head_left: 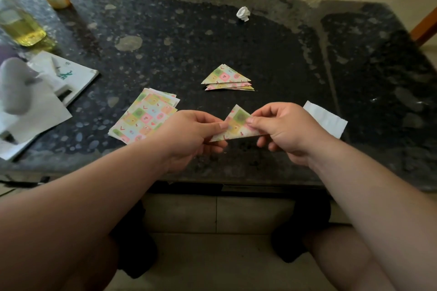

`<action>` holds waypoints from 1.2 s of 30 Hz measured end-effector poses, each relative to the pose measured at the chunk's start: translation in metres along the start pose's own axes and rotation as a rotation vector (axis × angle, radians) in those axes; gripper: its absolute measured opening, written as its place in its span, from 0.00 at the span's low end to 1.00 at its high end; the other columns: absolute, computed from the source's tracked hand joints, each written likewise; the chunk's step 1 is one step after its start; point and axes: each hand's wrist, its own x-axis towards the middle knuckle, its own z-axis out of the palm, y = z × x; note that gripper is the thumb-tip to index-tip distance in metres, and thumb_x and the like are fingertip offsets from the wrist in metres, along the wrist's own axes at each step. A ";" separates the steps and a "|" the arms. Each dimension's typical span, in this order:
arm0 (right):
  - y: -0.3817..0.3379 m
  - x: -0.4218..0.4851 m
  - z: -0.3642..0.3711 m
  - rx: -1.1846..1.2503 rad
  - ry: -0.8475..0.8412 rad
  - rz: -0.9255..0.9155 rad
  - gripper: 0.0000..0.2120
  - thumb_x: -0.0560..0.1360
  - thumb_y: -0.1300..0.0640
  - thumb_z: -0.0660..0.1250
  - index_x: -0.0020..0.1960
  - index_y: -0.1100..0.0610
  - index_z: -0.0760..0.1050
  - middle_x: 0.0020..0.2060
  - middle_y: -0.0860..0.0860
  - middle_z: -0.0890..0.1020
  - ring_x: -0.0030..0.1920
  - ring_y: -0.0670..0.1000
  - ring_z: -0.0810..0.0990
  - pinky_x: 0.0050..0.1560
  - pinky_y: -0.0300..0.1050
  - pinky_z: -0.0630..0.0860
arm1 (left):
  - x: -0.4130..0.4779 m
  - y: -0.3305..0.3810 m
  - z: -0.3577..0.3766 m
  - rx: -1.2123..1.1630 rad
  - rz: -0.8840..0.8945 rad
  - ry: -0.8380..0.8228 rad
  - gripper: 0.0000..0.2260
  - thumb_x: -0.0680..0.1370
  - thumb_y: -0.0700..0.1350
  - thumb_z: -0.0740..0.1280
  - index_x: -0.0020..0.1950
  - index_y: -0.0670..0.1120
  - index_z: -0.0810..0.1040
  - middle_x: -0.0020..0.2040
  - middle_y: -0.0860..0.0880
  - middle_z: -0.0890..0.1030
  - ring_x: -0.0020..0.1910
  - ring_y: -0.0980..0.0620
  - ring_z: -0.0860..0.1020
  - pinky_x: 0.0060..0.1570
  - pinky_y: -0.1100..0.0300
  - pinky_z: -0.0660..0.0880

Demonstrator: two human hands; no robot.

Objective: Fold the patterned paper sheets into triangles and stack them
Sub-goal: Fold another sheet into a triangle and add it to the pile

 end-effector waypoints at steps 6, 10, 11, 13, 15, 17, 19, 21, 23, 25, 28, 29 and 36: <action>0.011 0.014 0.009 -0.199 -0.031 -0.011 0.07 0.74 0.57 0.78 0.49 0.53 0.81 0.39 0.50 0.86 0.31 0.44 0.82 0.30 0.38 0.76 | 0.016 -0.013 -0.009 0.844 0.287 0.197 0.09 0.75 0.49 0.77 0.44 0.54 0.77 0.39 0.54 0.83 0.38 0.57 0.80 0.38 0.61 0.74; 0.012 0.023 0.017 -0.493 -0.044 -0.085 0.09 0.75 0.47 0.77 0.51 0.49 0.81 0.44 0.45 0.84 0.44 0.45 0.82 0.45 0.43 0.80 | 0.019 -0.021 -0.012 1.053 0.395 0.119 0.02 0.78 0.49 0.73 0.49 0.54 0.80 0.42 0.59 0.78 0.45 0.59 0.77 0.40 0.71 0.68; 0.010 0.025 0.019 -0.538 -0.040 -0.097 0.09 0.75 0.47 0.76 0.51 0.49 0.81 0.46 0.44 0.83 0.46 0.45 0.81 0.47 0.43 0.80 | 0.020 -0.025 -0.013 1.104 0.424 0.110 0.03 0.79 0.49 0.72 0.51 0.53 0.82 0.43 0.59 0.77 0.47 0.57 0.76 0.42 0.70 0.68; 0.008 0.026 0.022 -0.605 -0.033 -0.103 0.07 0.76 0.49 0.75 0.51 0.48 0.80 0.47 0.44 0.82 0.47 0.45 0.80 0.47 0.43 0.79 | 0.024 -0.032 -0.015 1.225 0.493 0.117 0.07 0.80 0.52 0.69 0.56 0.53 0.82 0.49 0.55 0.76 0.54 0.53 0.73 0.52 0.63 0.69; 0.009 0.026 0.024 -0.676 -0.025 -0.091 0.06 0.77 0.50 0.75 0.50 0.46 0.78 0.46 0.44 0.80 0.46 0.45 0.79 0.46 0.43 0.79 | 0.024 -0.035 -0.014 1.334 0.560 0.161 0.10 0.81 0.55 0.66 0.59 0.54 0.82 0.53 0.54 0.73 0.55 0.51 0.69 0.58 0.58 0.68; 0.009 0.024 0.026 -0.739 -0.004 -0.090 0.07 0.77 0.49 0.74 0.50 0.46 0.76 0.47 0.45 0.79 0.46 0.46 0.78 0.46 0.44 0.79 | 0.022 -0.035 -0.011 1.423 0.614 0.164 0.11 0.82 0.54 0.64 0.60 0.54 0.83 0.54 0.53 0.71 0.55 0.50 0.67 0.58 0.55 0.68; 0.007 0.022 0.027 -0.824 0.050 -0.135 0.10 0.76 0.46 0.74 0.50 0.45 0.75 0.50 0.45 0.76 0.47 0.47 0.77 0.46 0.45 0.78 | 0.017 -0.030 -0.006 1.545 0.624 0.111 0.12 0.83 0.51 0.62 0.61 0.53 0.83 0.55 0.53 0.71 0.56 0.49 0.67 0.58 0.54 0.68; 0.003 0.019 0.030 -0.893 0.070 -0.185 0.10 0.76 0.45 0.74 0.46 0.46 0.75 0.47 0.45 0.74 0.46 0.48 0.77 0.42 0.45 0.75 | 0.007 -0.026 0.001 1.684 0.615 0.028 0.13 0.81 0.48 0.60 0.63 0.52 0.80 0.59 0.52 0.71 0.58 0.49 0.67 0.57 0.55 0.67; 0.001 0.017 0.035 -0.897 -0.010 -0.156 0.10 0.75 0.46 0.74 0.41 0.48 0.76 0.42 0.45 0.78 0.44 0.49 0.79 0.41 0.45 0.74 | -0.006 -0.028 0.007 1.833 0.589 -0.065 0.17 0.81 0.47 0.58 0.68 0.49 0.75 0.64 0.49 0.69 0.60 0.47 0.67 0.56 0.54 0.66; 0.001 0.017 0.040 -0.833 -0.111 -0.063 0.11 0.75 0.47 0.75 0.38 0.50 0.79 0.37 0.47 0.83 0.42 0.51 0.82 0.42 0.45 0.77 | -0.020 -0.034 0.009 1.956 0.553 -0.109 0.21 0.81 0.50 0.56 0.73 0.46 0.69 0.67 0.47 0.67 0.61 0.46 0.67 0.55 0.52 0.65; -0.001 0.020 0.039 -0.749 -0.205 0.076 0.13 0.75 0.44 0.75 0.42 0.53 0.85 0.32 0.48 0.86 0.38 0.51 0.85 0.45 0.48 0.80 | -0.027 -0.036 0.008 1.996 0.520 -0.064 0.23 0.82 0.55 0.54 0.74 0.46 0.67 0.67 0.47 0.67 0.62 0.46 0.66 0.55 0.51 0.64; -0.003 0.020 0.038 -0.731 -0.222 0.117 0.15 0.75 0.42 0.75 0.44 0.54 0.85 0.31 0.48 0.86 0.35 0.52 0.84 0.44 0.48 0.80 | -0.027 -0.036 0.008 1.991 0.522 -0.051 0.22 0.83 0.56 0.54 0.74 0.47 0.68 0.67 0.48 0.67 0.63 0.46 0.67 0.56 0.50 0.64; -0.012 0.026 0.032 -0.654 -0.264 0.289 0.15 0.78 0.43 0.72 0.50 0.56 0.84 0.29 0.46 0.85 0.26 0.47 0.74 0.36 0.43 0.70 | -0.021 -0.031 0.001 1.968 0.514 -0.038 0.25 0.84 0.63 0.51 0.72 0.49 0.71 0.68 0.51 0.69 0.65 0.48 0.67 0.61 0.50 0.65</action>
